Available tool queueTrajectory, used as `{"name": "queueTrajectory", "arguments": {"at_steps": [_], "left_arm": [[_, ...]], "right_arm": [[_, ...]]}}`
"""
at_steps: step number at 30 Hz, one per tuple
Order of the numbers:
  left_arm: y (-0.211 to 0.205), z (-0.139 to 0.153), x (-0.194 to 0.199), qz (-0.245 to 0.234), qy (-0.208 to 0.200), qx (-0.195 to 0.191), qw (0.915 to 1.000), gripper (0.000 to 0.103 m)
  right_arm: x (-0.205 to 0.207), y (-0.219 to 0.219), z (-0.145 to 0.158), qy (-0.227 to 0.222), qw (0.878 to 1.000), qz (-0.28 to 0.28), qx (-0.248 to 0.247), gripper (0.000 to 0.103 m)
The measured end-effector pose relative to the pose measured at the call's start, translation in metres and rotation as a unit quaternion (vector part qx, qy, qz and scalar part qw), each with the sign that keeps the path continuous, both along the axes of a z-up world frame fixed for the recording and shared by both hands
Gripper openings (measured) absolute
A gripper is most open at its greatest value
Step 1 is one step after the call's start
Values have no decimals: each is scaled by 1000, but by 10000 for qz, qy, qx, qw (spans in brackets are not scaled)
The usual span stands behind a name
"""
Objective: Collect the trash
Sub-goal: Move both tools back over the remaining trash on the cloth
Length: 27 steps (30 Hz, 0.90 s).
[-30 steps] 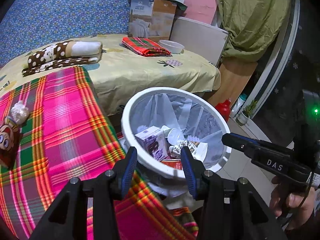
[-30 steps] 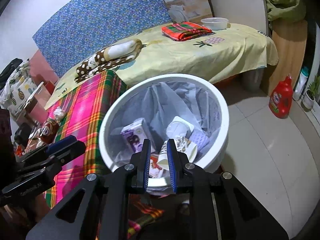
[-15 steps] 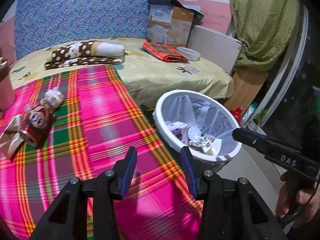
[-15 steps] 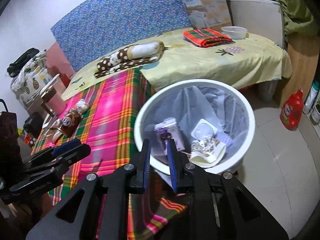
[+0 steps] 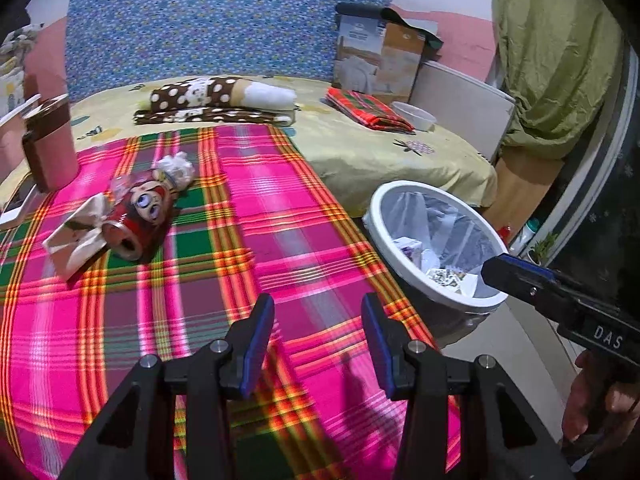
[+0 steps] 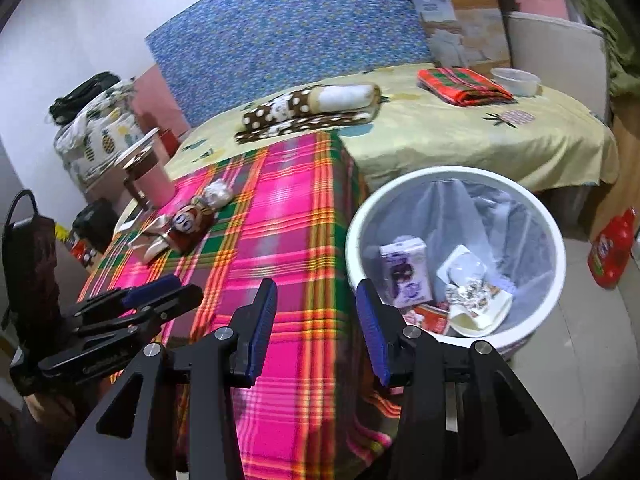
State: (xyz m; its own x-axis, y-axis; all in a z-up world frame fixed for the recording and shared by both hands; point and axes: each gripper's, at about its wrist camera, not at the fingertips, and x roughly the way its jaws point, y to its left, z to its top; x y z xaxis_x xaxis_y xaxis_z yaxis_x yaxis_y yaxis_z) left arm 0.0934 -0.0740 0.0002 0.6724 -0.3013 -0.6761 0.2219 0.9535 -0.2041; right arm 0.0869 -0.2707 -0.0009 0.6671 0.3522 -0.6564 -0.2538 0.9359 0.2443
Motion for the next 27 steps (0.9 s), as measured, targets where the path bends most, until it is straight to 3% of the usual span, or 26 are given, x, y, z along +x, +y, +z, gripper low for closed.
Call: {"name": "queueTrajectory", "arguments": {"at_steps": [27], "left_arm": [[91,-8,-9,1199,-3,147,9927,47]], "right_arm": [[10,61,-15,480,9964,684,111,43]]}}
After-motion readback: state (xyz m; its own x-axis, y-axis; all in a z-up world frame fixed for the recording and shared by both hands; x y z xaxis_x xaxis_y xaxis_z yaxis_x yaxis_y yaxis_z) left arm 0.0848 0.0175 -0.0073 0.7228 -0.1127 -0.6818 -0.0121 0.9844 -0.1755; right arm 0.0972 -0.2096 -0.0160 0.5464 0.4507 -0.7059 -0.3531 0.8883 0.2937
